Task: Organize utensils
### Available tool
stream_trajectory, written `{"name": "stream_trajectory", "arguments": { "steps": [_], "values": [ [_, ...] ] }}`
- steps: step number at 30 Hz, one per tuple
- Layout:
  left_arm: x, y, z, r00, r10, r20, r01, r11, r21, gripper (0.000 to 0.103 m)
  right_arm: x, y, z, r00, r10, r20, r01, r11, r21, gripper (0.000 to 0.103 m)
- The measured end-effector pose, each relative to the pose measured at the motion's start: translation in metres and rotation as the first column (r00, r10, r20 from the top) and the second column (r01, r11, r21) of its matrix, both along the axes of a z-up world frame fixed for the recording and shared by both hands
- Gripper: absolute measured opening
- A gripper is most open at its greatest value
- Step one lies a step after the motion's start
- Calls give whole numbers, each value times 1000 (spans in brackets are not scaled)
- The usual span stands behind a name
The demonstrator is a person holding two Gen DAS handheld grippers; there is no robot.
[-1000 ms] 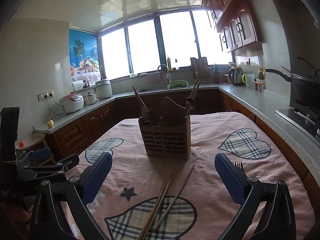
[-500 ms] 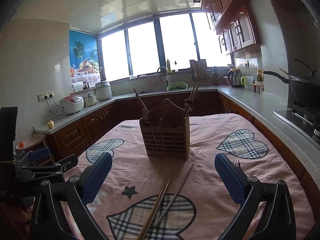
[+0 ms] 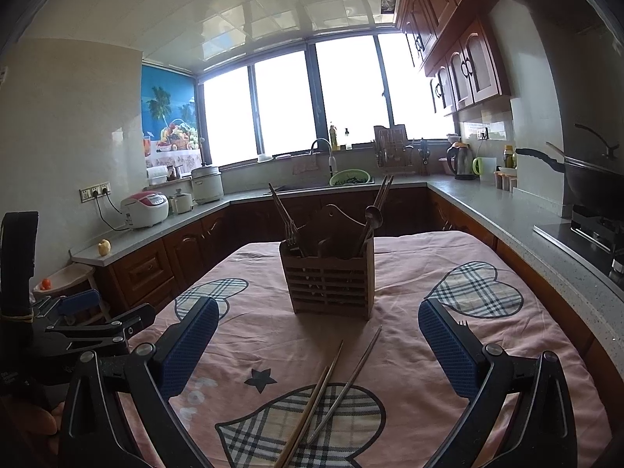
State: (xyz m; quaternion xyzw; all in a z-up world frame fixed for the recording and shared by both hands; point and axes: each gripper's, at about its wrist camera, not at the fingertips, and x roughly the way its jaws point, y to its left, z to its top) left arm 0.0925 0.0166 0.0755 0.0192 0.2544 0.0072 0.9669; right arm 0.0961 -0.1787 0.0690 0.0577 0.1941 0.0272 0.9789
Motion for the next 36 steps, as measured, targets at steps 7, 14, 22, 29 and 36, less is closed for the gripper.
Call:
{"name": "stream_trajectory", "arguments": {
  "steps": [7,14,22,29,36],
  "values": [
    [-1,0,0,1000,-2,1,2,1000,0,102,0,0,1,1000,0,1,0,1000,2,103],
    [0,0,1,1000,-3,3,3,1000,-3,102,0,1,1,1000,0,1,0,1000,2,103],
    [0,0,2,1000,1,4,-1,1000,-2,102,0,0,2,1000,2,1,-2,1000,3,103],
    [-1,-1,2,1000,0,4,0,1000,-2,102,0,1,2,1000,2,0,-2,1000,4,103],
    [0,-1,2,1000,-1,3,1,1000,-3,102,0,0,2,1000,2,0,-2,1000,5,103]
  ]
}}
